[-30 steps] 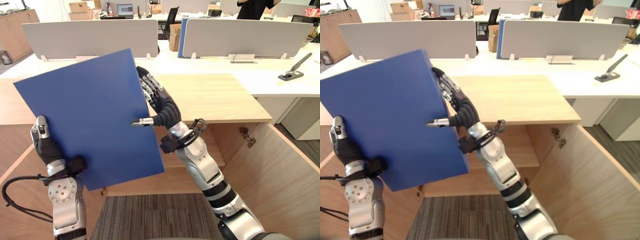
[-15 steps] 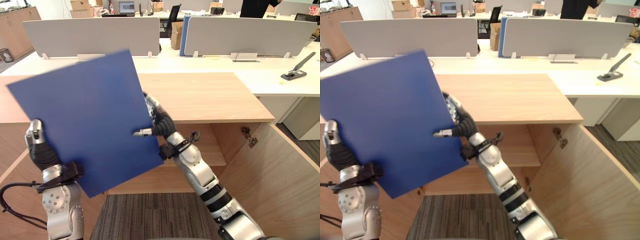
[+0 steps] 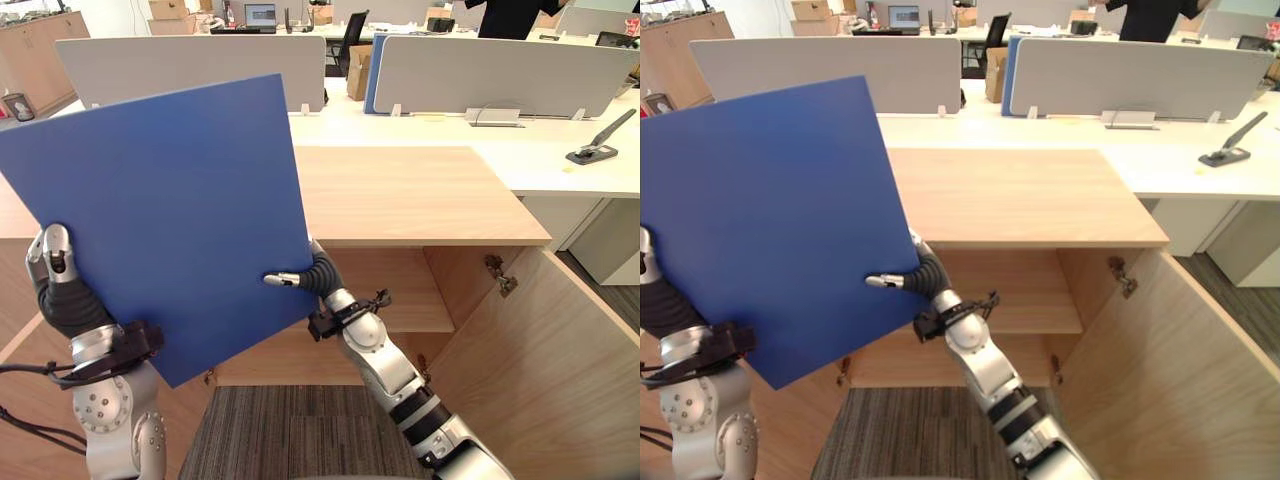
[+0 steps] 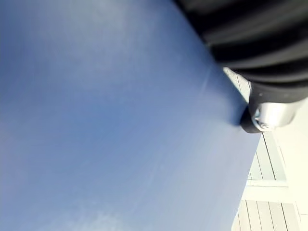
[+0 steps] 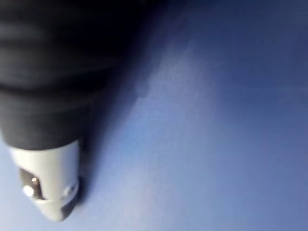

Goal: Walk over to the cabinet, pick up the folder, carry it to the office cabinet, place the folder inside the office cabinet, then close the office cabinet door

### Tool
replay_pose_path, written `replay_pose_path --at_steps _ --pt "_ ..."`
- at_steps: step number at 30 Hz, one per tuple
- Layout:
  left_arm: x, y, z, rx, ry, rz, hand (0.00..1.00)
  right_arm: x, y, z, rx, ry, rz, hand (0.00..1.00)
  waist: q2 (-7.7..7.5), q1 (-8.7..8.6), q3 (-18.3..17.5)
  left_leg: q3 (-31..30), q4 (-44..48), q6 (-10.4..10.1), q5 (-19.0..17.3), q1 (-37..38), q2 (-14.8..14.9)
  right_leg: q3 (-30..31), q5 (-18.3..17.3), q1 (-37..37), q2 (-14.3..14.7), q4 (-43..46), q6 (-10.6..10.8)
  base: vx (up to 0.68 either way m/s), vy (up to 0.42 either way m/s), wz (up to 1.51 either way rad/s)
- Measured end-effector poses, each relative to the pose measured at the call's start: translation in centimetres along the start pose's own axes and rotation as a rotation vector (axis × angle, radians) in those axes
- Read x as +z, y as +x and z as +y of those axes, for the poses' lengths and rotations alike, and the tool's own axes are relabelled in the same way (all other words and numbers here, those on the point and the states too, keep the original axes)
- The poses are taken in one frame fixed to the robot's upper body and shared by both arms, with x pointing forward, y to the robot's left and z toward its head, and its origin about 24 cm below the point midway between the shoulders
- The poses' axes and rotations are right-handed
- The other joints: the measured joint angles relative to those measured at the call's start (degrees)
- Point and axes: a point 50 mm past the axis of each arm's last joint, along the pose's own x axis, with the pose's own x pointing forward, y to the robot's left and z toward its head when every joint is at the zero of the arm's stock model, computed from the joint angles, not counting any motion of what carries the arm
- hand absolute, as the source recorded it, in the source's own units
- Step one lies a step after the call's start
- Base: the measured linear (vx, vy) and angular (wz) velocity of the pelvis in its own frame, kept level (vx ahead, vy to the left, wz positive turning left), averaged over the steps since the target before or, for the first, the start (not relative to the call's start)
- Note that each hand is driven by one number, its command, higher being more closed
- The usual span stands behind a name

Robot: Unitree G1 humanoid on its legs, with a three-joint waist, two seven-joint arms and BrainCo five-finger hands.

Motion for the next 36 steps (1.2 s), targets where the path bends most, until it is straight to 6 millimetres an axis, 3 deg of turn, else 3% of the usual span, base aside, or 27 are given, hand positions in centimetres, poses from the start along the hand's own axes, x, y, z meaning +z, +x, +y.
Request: replay_pose_path --at_steps 11,12,16,20,25,31,33,36 --pt "0.4 0.0 0.0 0.002 -0.009 -0.027 1.00 0.6 -0.1 -0.1 0.055 -0.002 -0.040 1.00 -0.68 -0.14 0.2 0.0 0.0 0.0 0.0 0.0 0.0 0.0 0.0 0.0 0.0 0.0 0.0 0.00 0.000 0.00" --pt "0.7 0.1 -0.1 -0.007 -0.011 -0.039 0.00 0.8 -0.2 -0.2 0.071 0.019 -0.050 1.00 -0.76 -0.13 0.2 0.0 0.0 0.0 0.0 0.0 0.0 0.0 0.0 0.0 0.0 0.0 0.0 0.00 0.000 0.00" --pt "1.3 0.1 -0.5 -0.052 -0.052 -0.068 0.00 1.0 -0.3 -0.6 0.127 0.082 -0.056 1.00 -0.94 0.04 0.1 -0.1 0.0 0.0 0.0 0.0 0.0 0.0 0.0 0.0 0.0 0.0 0.0 0.00 0.000 0.00" --pt "0.7 -0.1 -0.7 -0.100 -0.141 -0.019 0.00 0.7 -0.7 -1.6 0.172 0.085 -0.029 1.00 -1.03 0.31 0.2 -0.1 0.0 0.0 0.0 0.0 0.0 0.0 0.1 0.0 0.0 0.0 0.0 0.00 0.000 0.00" --pt "-2.7 -0.7 0.2 -0.197 -0.195 0.150 0.00 -0.2 -1.9 -3.7 0.218 0.004 0.059 1.00 -1.09 0.40 0.2 -0.1 0.0 0.0 0.0 0.0 0.0 0.0 0.1 0.0 0.1 0.0 0.0 0.00 0.000 0.00" --pt "-7.3 -2.9 1.4 -0.244 -0.324 0.382 0.00 -1.8 -4.9 -5.7 0.199 -0.007 0.158 1.00 -1.33 0.26 0.4 0.0 0.0 0.0 0.0 -0.3 0.0 0.2 0.0 -0.3 0.1 0.0 0.0 0.00 0.000 0.00" --pt "-9.5 -4.4 2.5 -0.201 -0.343 0.506 0.00 -2.4 -6.4 -6.2 0.182 0.019 0.184 1.00 -1.29 0.16 0.5 0.0 0.0 0.0 0.0 -0.4 0.1 0.2 0.0 -0.5 0.1 0.0 0.0 0.00 0.000 0.00" --pt "-12.7 -8.1 4.5 -0.086 -0.335 0.734 0.00 -1.6 -7.1 -6.0 0.177 0.041 0.129 1.00 -1.24 -0.72 0.6 0.3 0.0 0.0 0.0 -1.2 0.3 0.6 0.1 -1.5 0.3 0.0 -0.1 0.00 0.001 -0.05"
